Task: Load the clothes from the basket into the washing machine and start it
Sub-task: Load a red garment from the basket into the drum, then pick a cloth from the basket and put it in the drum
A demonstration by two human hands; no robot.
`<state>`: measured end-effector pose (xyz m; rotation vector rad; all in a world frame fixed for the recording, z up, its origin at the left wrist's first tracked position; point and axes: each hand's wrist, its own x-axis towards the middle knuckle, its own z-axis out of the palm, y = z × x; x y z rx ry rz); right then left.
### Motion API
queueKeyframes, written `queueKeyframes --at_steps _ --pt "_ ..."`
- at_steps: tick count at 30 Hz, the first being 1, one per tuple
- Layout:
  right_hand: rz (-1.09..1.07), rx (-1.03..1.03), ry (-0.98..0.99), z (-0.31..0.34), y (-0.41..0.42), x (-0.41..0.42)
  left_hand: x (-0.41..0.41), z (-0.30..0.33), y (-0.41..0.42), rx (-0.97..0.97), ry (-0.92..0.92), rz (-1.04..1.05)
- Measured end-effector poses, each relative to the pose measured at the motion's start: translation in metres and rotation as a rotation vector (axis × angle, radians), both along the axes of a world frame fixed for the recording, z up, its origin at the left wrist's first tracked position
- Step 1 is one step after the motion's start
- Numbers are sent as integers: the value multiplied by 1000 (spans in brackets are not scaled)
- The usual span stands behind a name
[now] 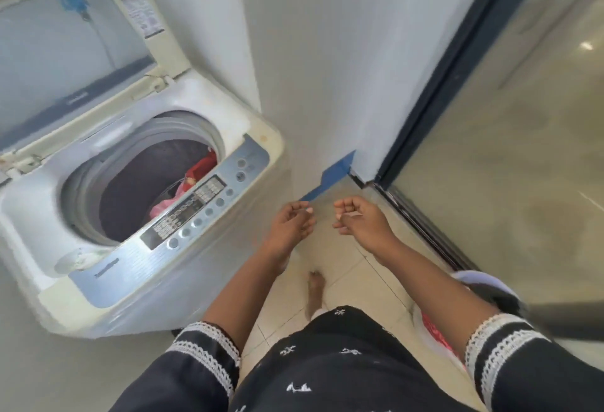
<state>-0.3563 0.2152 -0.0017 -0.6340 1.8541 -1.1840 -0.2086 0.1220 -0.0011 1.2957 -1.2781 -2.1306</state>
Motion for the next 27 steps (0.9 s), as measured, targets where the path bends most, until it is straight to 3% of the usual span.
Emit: queueKeyframes --at_steps 6,14,27 --pt "-240 165 96 -21 123 -51 -68 -15 67 10 -85 -330" --pt "-555 350 -50 -50 277 -110 -161 -35 165 16 -203 -660" --pt "-437 571 -286 -121 444 -227 -327 -101 320 53 -448 -878"
